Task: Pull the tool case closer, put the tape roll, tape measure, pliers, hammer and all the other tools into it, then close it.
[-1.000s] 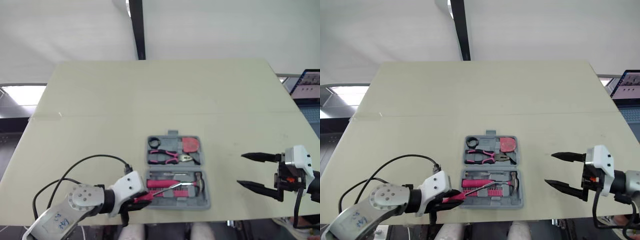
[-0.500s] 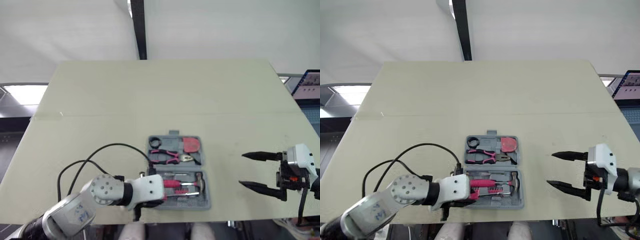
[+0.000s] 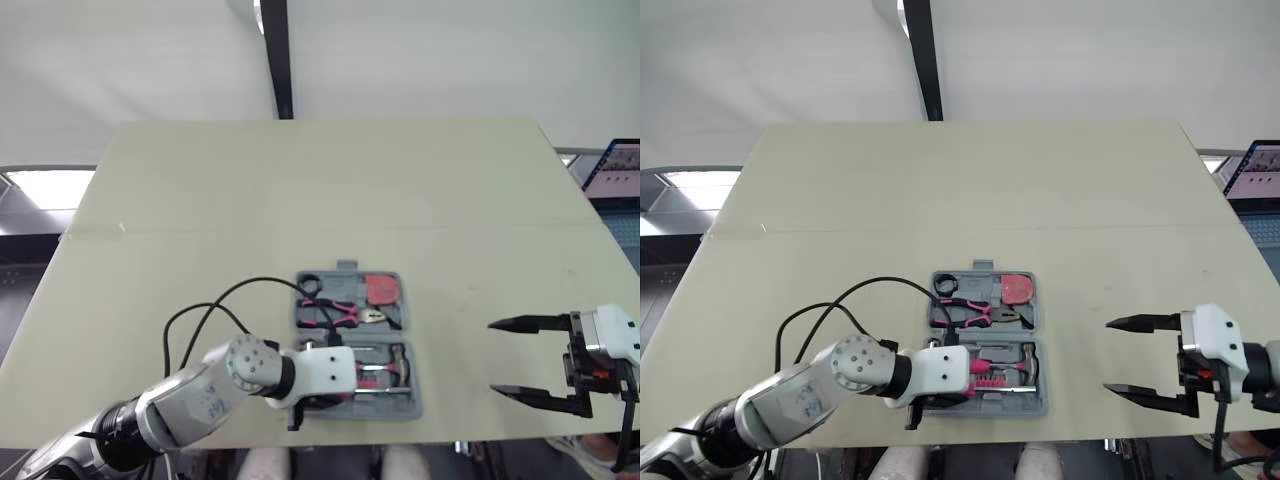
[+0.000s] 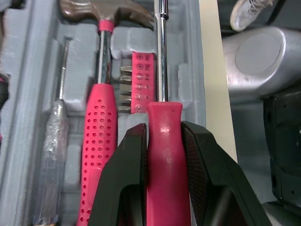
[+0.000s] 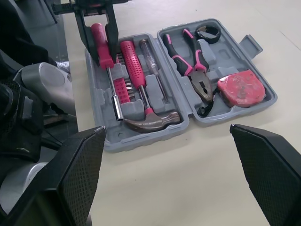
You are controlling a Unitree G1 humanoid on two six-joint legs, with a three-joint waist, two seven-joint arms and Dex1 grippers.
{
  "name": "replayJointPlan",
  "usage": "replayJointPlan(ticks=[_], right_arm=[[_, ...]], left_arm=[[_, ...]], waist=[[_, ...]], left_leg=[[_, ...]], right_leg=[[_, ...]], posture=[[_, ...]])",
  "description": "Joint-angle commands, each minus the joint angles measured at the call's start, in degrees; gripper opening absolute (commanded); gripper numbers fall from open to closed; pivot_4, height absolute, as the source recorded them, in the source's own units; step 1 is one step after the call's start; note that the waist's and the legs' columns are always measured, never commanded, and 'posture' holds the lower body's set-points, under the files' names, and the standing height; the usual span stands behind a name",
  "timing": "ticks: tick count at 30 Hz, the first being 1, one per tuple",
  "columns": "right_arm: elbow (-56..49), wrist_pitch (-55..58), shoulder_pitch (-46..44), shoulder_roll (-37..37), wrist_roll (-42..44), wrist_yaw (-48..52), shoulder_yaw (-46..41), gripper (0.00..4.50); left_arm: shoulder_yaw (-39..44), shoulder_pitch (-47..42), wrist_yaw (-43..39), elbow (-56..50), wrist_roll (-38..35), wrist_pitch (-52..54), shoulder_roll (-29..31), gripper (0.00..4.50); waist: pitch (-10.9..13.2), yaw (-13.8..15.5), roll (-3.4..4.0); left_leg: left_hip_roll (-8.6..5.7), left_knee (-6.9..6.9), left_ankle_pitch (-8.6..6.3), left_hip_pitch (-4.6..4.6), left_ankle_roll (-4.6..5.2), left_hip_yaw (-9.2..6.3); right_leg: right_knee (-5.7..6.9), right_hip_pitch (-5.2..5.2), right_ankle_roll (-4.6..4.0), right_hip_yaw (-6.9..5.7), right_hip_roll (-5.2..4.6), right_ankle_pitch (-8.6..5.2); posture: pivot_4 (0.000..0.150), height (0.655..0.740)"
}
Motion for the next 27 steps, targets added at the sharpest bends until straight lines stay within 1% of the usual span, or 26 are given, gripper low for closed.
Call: replayJointPlan(ticks=[1, 7, 14, 19, 27], right_arm=[[-0.83, 0.08, 0.15, -1.08, 0.66, 1.50, -0.87, 4.50], [-1.05, 0.54, 0.50, -1.48, 0.56, 1.10, -0.94, 4.50], [-1.60, 1.13, 1.11, -1.44, 0.60, 0.65, -1.42, 4.50], [-1.87, 1.31, 1.59, -1.38, 0.58, 0.43, -1.77, 4.50], [-2.22, 1.97, 2.12, -1.48, 0.61, 0.02, -2.44, 4.50]], left_arm=[[-2.77, -2.72, -0.15, -0.15, 0.29, 2.36, -2.18, 0.60], [-6.47, -5.27, 0.21, 0.56, 0.55, 5.68, -3.20, 0.60], [-7.55, -6.42, 1.67, 1.76, 0.48, 8.18, -4.22, 0.60], [-7.22, -6.69, 2.66, 2.96, 0.43, 8.27, -5.80, 0.60], [-7.80, -6.97, 2.42, 3.34, 0.72, 7.33, -4.98, 0.60]], waist=[[0.00, 0.11, 0.00], [0.00, -0.02, 0.00], [0.00, 0.01, -0.01], [0.00, 0.07, -0.01], [0.00, 0.01, 0.00]], left_leg=[[0.00, 0.03, -0.01, -0.02, 0.01, -0.01], [0.00, 0.05, -0.01, -0.03, 0.02, -0.02], [0.00, 0.07, -0.01, -0.04, 0.02, -0.04], [0.00, 0.09, -0.01, -0.04, 0.02, -0.05], [0.00, 0.10, -0.02, -0.04, 0.03, -0.04]], right_leg=[[0.00, 0.00, 0.00, 0.00, 0.00, 0.00], [0.01, 0.00, 0.00, -0.01, 0.00, 0.00], [0.01, 0.00, 0.00, -0.02, 0.00, 0.00], [0.02, 0.01, 0.00, -0.02, 0.00, 0.00], [0.03, 0.02, 0.00, -0.02, 0.00, 0.00]], posture=[[0.150, 0.7400], [0.150, 0.7400], [0.150, 0.7400], [0.150, 0.7400], [0.150, 0.7400]])
